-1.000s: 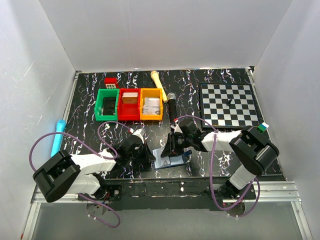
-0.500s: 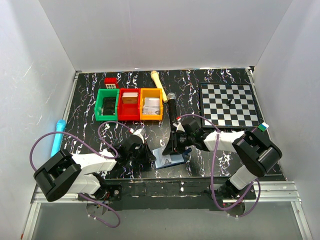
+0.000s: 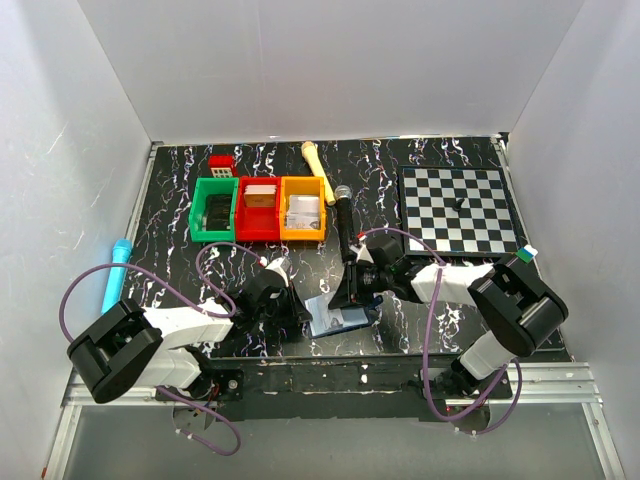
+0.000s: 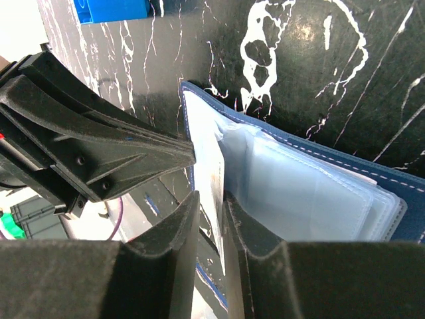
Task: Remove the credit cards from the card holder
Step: Remove the credit card from the card holder.
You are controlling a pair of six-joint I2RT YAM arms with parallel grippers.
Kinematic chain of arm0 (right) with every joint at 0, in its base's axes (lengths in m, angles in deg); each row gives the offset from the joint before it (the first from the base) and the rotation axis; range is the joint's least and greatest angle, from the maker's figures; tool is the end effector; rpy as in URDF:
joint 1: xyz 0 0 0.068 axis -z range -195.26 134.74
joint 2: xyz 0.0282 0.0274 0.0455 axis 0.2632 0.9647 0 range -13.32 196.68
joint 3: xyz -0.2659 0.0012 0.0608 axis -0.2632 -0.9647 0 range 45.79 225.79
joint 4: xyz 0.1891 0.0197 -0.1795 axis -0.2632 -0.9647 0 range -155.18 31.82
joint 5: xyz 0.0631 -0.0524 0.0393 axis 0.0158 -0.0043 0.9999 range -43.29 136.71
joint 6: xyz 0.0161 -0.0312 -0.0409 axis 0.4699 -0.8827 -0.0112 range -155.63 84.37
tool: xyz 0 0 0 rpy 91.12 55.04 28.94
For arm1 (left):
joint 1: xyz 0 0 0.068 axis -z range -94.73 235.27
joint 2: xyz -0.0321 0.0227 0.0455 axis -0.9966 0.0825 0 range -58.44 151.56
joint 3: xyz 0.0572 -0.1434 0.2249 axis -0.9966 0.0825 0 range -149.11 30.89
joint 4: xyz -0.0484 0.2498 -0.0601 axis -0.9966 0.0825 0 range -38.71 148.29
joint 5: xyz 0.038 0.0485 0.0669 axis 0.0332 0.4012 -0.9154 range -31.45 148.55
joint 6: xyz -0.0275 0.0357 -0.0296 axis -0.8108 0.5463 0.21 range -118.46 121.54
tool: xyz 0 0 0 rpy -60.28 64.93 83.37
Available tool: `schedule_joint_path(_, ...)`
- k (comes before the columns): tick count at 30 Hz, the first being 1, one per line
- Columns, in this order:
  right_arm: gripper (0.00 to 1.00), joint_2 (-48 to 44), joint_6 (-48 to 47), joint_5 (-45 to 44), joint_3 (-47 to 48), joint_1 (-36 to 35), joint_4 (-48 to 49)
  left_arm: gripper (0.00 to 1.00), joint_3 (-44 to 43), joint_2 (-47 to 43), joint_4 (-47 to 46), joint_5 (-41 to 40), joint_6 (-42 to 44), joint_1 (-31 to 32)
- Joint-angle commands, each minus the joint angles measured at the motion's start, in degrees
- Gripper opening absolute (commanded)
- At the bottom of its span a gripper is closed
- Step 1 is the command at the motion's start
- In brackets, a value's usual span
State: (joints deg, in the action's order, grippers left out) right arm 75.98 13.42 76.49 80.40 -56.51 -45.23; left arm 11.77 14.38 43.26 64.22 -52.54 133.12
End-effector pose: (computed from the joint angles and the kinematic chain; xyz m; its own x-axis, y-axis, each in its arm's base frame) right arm 0.2031 0.2015 0.1423 -0.9708 0.0207 -0.2391 -0.1794 0.5992 0.7803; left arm 0.1396 -0.1594 0.1255 -0.9166 -0.1883 -0.3527 0.0712 0.7912 -0.6074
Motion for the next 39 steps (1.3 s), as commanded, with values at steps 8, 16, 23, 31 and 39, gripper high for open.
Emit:
schedule_joint_path(8,0.26,-2.72,-0.72,1.24,-1.04,0.91,1.55,0.00,2.94,1.19,6.98,-1.80,0.91,0.57)
schedule_joint_path(16,0.26,-3.60,-0.63,1.42,-1.39,1.35,1.38,0.00,2.94,1.36,6.80,-1.72,0.91,0.57)
schedule_joint_path(23,0.23,-4.13,-0.89,1.42,-1.74,2.05,1.20,0.00,3.03,1.19,6.89,-1.80,0.82,0.57)
schedule_joint_path(31,0.16,-4.39,-0.89,1.51,-2.00,2.32,1.03,0.00,3.03,0.92,6.98,-1.89,0.74,0.57)
schedule_joint_path(39,0.01,-5.01,-1.60,1.07,-1.57,2.58,-1.16,0.00,3.12,-1.36,7.24,-1.98,0.74,0.57)
